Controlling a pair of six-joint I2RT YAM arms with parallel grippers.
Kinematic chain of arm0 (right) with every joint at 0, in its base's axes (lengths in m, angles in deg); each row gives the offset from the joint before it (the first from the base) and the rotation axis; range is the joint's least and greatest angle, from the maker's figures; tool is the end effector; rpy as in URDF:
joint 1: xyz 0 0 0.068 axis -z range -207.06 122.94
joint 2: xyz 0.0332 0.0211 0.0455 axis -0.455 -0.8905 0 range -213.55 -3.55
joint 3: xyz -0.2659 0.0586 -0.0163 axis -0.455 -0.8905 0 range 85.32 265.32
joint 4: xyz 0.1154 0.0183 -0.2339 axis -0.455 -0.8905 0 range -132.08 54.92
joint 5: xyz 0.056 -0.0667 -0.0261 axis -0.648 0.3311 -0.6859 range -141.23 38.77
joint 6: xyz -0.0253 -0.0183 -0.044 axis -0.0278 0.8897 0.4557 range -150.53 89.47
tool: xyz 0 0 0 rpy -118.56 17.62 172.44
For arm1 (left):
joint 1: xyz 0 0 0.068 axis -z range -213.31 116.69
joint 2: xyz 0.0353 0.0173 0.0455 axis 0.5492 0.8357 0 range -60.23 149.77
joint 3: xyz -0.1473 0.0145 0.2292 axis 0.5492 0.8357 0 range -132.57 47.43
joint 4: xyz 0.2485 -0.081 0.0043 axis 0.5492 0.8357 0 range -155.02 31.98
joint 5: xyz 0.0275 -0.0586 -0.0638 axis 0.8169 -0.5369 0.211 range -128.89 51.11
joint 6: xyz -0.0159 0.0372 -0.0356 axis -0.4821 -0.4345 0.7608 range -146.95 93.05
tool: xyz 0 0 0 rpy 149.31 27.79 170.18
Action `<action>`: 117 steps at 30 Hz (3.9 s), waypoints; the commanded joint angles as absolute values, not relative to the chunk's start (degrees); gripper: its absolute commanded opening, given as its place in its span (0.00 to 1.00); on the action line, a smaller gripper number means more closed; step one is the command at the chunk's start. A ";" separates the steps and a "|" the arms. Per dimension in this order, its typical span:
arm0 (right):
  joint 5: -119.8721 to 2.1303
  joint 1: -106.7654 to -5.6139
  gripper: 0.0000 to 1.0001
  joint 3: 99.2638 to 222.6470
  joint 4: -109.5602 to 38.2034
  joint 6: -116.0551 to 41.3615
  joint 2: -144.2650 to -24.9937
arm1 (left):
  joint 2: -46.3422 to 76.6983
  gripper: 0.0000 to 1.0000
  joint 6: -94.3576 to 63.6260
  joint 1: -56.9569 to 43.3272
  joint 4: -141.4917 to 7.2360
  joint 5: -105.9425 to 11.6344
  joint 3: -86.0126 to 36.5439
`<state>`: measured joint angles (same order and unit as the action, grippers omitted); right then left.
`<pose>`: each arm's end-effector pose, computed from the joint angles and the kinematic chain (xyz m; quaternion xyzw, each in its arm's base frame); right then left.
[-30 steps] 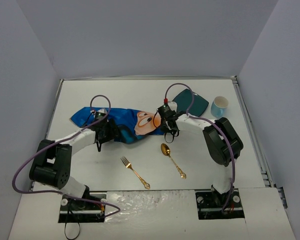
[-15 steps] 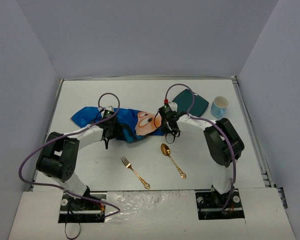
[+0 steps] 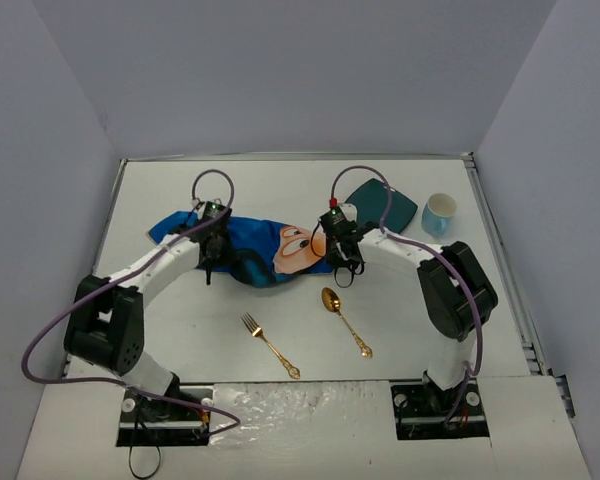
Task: Set the dinner table for one person
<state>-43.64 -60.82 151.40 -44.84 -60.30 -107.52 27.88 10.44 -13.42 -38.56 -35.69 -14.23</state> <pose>0.3249 0.2114 0.1857 -0.0084 0.9307 0.1373 0.3390 0.3048 -0.1082 0.2347 -0.1529 0.9353 -0.1291 0.2917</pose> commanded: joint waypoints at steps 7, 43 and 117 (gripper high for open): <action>-34.02 -56.93 0.00 164.84 -49.68 -47.69 -97.84 | 19.46 0.00 0.76 -25.73 -22.55 -33.32 -38.72; -40.06 -57.47 0.00 177.96 -36.77 -19.93 -80.70 | -6.89 0.00 -0.68 -29.20 -10.12 -24.36 -42.52; -55.67 -86.65 0.50 151.06 -32.45 -36.64 -101.41 | 32.58 0.94 2.80 -36.85 -43.29 -33.99 -19.93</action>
